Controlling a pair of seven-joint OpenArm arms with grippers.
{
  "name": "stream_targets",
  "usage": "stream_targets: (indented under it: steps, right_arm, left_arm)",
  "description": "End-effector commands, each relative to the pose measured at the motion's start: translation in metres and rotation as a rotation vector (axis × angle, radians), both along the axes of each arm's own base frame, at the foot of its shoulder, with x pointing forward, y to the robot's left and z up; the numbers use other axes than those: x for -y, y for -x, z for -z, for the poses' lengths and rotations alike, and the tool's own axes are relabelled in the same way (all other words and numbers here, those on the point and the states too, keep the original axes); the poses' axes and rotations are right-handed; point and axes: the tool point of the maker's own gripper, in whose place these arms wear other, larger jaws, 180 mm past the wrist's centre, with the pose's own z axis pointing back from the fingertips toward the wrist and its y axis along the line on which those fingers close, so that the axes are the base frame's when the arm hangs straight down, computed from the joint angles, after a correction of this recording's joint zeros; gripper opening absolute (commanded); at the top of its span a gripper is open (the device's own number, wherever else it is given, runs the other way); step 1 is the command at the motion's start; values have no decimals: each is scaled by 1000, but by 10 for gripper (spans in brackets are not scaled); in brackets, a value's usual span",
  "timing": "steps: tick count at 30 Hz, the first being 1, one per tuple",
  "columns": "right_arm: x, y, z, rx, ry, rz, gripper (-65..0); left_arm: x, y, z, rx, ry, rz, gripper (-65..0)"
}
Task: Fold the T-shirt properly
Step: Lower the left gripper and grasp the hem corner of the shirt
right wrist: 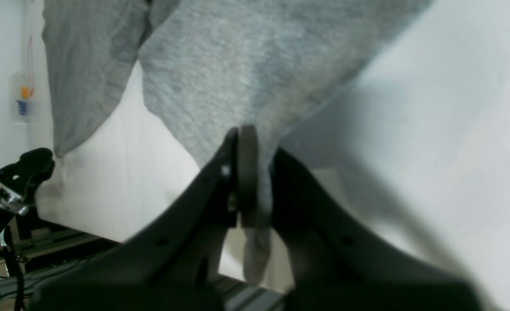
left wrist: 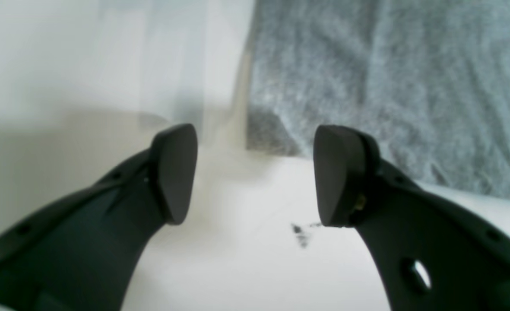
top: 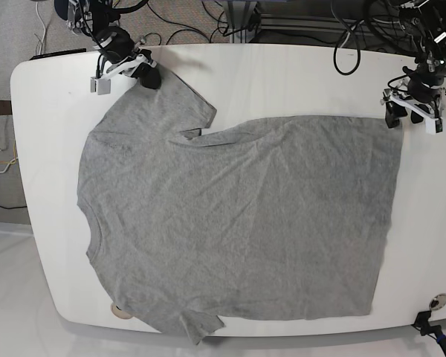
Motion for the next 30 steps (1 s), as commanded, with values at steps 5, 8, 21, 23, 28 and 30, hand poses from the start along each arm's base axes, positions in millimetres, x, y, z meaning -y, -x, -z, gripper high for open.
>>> stream_targets:
  steps: [5,8,21,23,28,30]
  right_arm:
    - [2,-4,-8,35,-5,1,-650]
    - [2,-4,-8,35,-5,1,-650]
    - [2,-5,-9,36,-5,1,-650]
    - [2,-5,-9,36,-5,1,-650]
    - [2,-5,-9,36,-5,1,-650]
    - [2,-5,-9,36,-5,1,-650]
  left_arm:
    - [-2,-7,9,6,41,-21,-249]
    - [-2,-10,15,0,61,-33,-249]
    - [47,-22,28,-1,141,27,-254]
    - [47,-22,28,-1,141,27,-254]
    - [45,-22,27,1,137,26,-256]
    - [44,-22,27,1,136,26,-257]
